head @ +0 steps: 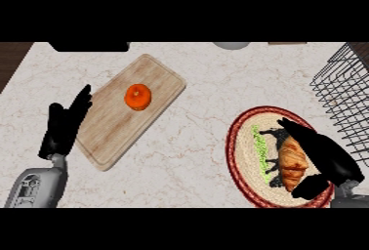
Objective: Pick the croissant from the placemat and place it in the basket
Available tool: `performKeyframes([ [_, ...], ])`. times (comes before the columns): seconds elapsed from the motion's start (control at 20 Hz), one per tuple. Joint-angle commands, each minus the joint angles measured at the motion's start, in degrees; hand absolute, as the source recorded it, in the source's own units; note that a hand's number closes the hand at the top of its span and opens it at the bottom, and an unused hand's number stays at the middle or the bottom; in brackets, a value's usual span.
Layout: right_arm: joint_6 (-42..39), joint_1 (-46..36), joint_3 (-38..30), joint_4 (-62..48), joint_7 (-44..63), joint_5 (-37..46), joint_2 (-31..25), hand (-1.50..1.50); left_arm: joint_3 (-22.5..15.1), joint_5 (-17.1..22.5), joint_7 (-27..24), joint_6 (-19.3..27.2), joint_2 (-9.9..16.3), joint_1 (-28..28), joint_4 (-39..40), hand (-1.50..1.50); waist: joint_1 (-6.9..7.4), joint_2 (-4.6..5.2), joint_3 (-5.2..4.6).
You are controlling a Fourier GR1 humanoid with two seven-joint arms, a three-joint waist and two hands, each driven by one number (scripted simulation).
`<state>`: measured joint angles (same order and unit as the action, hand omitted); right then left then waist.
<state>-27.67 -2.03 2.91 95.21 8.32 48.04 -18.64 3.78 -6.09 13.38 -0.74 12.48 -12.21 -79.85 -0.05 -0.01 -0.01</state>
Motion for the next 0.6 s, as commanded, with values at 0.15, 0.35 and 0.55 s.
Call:
performKeyframes([
  [0.15, 2.39, -2.89, -0.82, -6.06, -2.63, 2.33, 1.77, -1.50, -2.77, -3.30, 2.63, 2.08, -3.33, 3.50, -6.51, 0.00, 0.20, -0.03, 0.02],
  [0.35, 5.03, -2.73, 2.38, -7.40, -6.57, 6.85, 0.17, 1.50, 1.50, -0.55, -1.39, -0.86, -0.67, 0.98, -0.32, 0.00, 0.13, 0.02, 0.01],
  [0.55, 10.11, -1.94, 3.75, -8.48, -9.11, 10.97, 0.10, 1.50, -0.16, -1.47, 0.33, -0.80, -2.05, 1.27, -1.66, 0.00, 0.13, 0.01, 0.02],
])
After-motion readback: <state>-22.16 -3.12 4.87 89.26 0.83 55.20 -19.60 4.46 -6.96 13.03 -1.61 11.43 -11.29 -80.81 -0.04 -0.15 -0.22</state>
